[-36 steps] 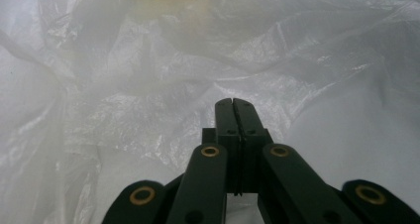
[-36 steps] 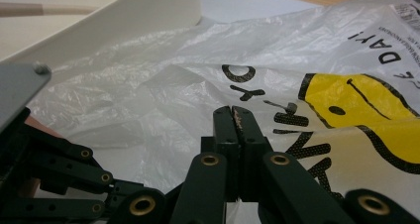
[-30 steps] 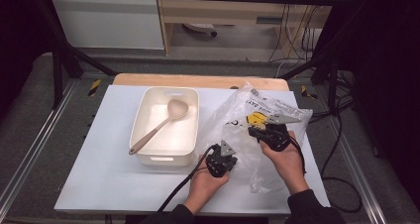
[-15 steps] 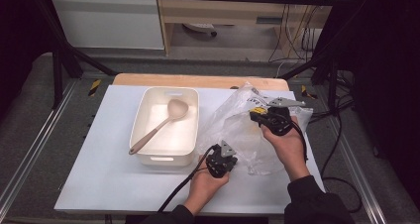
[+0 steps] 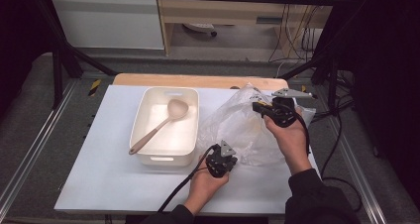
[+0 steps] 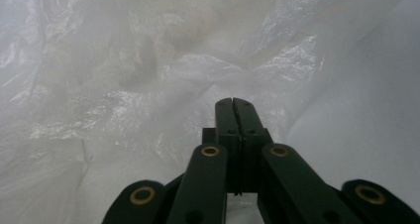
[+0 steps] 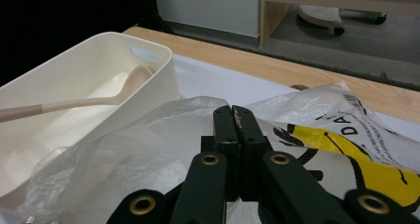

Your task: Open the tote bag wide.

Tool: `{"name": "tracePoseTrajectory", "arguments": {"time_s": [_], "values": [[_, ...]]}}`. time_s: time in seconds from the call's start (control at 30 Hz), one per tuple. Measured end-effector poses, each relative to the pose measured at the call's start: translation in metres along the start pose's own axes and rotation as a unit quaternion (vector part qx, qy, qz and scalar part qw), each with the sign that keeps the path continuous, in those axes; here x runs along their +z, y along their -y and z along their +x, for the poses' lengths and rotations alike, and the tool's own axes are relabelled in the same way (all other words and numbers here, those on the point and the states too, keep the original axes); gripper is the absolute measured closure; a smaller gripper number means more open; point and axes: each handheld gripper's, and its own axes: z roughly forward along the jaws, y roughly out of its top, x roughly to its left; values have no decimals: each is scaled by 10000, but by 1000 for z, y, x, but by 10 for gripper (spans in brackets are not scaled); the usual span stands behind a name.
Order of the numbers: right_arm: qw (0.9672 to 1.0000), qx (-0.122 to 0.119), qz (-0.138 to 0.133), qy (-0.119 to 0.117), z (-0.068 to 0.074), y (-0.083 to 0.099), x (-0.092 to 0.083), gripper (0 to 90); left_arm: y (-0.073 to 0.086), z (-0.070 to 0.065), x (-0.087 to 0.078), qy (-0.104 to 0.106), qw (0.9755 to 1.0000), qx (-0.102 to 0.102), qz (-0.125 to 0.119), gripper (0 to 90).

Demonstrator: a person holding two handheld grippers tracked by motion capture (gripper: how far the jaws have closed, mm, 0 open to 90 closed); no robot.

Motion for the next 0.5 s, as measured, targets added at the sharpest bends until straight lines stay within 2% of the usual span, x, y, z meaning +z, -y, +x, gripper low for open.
{"name": "tracePoseTrajectory", "arguments": {"time_s": [0.33, 0.5], "values": [[9999, 50, -142, 35, -2, -20, -4, 900, 0, 1, 0, 23, 10000, -35, -5, 900], [9999, -10, -161, 21, 0, -27, -5, 900, 0, 0, 0, 10, 10000, -29, -13, 900]]}}
